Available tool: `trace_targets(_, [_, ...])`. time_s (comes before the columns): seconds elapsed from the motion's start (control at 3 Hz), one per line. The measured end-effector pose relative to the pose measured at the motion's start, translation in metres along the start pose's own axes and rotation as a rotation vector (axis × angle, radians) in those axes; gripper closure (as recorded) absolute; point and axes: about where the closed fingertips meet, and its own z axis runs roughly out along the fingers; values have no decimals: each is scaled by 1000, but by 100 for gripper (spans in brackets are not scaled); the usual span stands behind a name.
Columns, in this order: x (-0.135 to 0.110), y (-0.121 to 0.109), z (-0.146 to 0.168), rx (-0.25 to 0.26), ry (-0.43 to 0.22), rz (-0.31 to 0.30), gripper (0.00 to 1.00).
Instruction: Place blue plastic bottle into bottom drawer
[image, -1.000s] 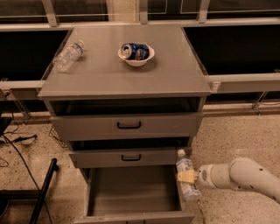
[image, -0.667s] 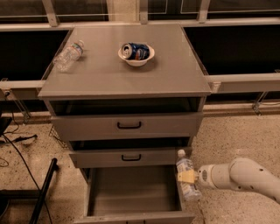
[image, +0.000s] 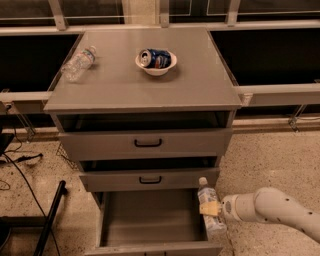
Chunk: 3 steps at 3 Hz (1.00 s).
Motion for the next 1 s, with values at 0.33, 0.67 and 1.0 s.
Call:
trace_targets(0.33, [-14,6,37,21,-10,-16,100])
trace_targets(0.67, [-25,8,66,52,-12,-31,100])
trace_targets(1.0, [-37,13,109,91,-21,-51,100])
